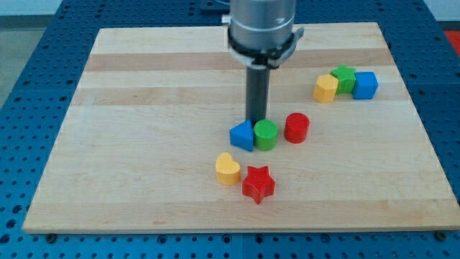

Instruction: Push the red circle into the green circle

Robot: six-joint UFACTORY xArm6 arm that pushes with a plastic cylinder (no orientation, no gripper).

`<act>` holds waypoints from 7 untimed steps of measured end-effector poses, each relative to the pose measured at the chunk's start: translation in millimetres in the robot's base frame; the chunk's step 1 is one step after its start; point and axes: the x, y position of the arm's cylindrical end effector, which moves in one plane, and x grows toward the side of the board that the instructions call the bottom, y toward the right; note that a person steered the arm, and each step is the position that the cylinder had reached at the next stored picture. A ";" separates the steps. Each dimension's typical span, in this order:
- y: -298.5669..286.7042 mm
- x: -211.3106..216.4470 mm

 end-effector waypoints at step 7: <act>67.2 -43.6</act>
